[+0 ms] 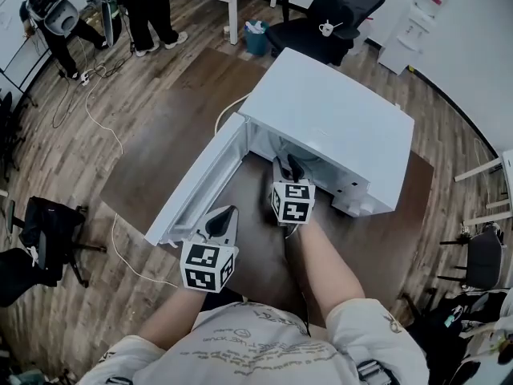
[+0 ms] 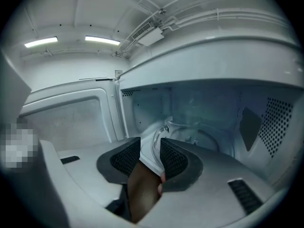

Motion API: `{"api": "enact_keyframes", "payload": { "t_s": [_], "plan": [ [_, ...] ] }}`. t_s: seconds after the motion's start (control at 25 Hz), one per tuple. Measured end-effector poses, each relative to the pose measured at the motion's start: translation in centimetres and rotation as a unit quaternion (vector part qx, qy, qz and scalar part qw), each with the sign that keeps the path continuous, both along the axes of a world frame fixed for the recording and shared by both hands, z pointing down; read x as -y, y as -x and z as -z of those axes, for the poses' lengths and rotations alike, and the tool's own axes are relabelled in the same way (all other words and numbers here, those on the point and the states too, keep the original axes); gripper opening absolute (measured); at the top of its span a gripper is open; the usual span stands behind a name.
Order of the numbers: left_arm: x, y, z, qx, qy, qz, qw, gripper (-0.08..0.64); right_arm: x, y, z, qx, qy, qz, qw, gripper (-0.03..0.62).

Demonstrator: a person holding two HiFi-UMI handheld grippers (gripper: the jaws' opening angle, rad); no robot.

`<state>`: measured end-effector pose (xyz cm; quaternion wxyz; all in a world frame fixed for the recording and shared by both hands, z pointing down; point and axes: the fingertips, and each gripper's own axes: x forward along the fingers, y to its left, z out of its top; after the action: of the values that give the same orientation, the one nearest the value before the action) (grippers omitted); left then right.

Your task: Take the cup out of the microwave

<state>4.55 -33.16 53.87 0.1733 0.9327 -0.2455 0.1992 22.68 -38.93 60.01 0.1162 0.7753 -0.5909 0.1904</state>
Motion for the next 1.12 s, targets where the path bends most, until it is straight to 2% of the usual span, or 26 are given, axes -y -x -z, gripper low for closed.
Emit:
{"api": "enact_keyframes", "payload": {
  "t_s": [0.32, 0.56, 0.92, 1.04, 1.12],
  "plan": [
    [1.5, -1.0, -1.2, 0.013, 0.009, -0.015, 0.9998, 0.012, 2.6, -1.8, -2.3, 0.012, 0.027, -0.001, 1.0, 0.127],
    [2.1, -1.6, -1.7, 0.017, 0.015, -0.023, 0.9995, 0.012, 4.1, -1.6, -3.3, -0.018, 0.048, 0.025, 0.998, 0.127],
    [2.8, -1.9, -2.1, 0.016, 0.017, -0.025, 0.9994, 0.012, 5.9, -1.5, -4.4, -0.028, 0.065, 0.041, 0.997, 0.127],
    [2.9, -1.7, -2.2, 0.016, 0.02, -0.025, 0.9994, 0.012, 6.3, -1.4, -4.4, -0.033, 0.067, 0.043, 0.996, 0.127],
    [2.9, -1.7, -2.3, 0.016, 0.02, -0.026, 0.9993, 0.012, 6.4, -1.7, -4.0, -0.053, 0.072, 0.033, 0.995, 0.126]
  ]
}}
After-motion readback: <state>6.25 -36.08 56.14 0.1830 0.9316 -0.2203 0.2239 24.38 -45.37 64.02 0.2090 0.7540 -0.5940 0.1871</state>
